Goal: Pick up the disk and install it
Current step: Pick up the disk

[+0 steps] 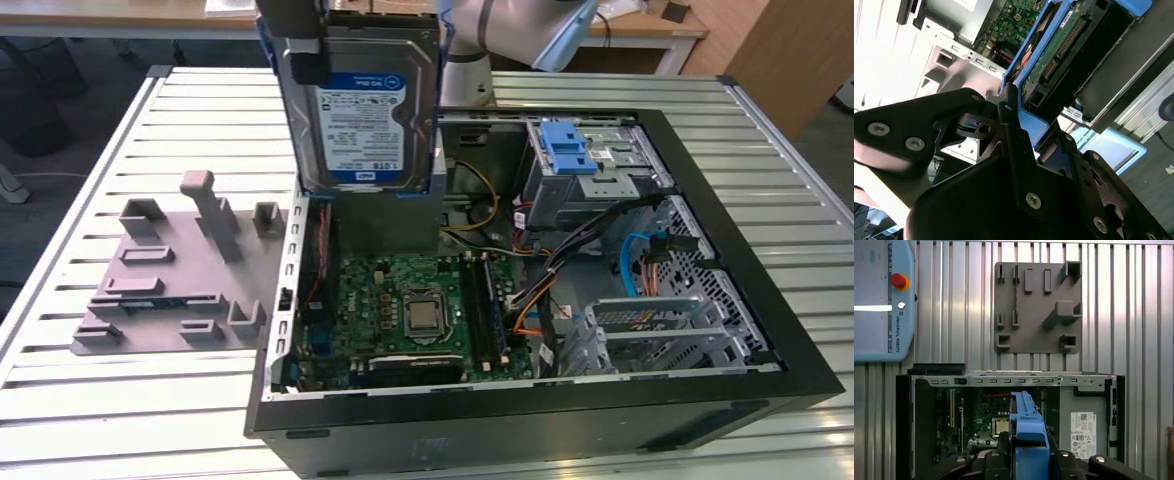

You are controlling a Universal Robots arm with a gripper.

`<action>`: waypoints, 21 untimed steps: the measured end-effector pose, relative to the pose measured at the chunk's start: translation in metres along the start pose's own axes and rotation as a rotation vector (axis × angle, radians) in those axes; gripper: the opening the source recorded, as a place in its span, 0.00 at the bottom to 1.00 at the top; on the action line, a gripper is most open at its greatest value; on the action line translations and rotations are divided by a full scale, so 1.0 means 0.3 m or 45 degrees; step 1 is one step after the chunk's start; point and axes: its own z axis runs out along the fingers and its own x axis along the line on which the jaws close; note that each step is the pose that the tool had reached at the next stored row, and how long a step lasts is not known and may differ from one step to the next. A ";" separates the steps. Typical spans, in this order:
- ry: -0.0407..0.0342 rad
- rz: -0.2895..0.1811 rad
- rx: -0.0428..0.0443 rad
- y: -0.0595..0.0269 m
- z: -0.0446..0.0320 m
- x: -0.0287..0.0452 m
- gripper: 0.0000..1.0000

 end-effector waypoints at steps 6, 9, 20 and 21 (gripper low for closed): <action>0.0001 0.000 0.000 -0.079 0.003 0.000 0.36; 0.0001 0.000 0.000 -0.106 0.003 -0.001 0.36; 0.0000 0.000 0.000 -0.190 0.003 -0.001 0.36; 0.0000 0.000 0.000 -0.190 0.003 -0.002 0.36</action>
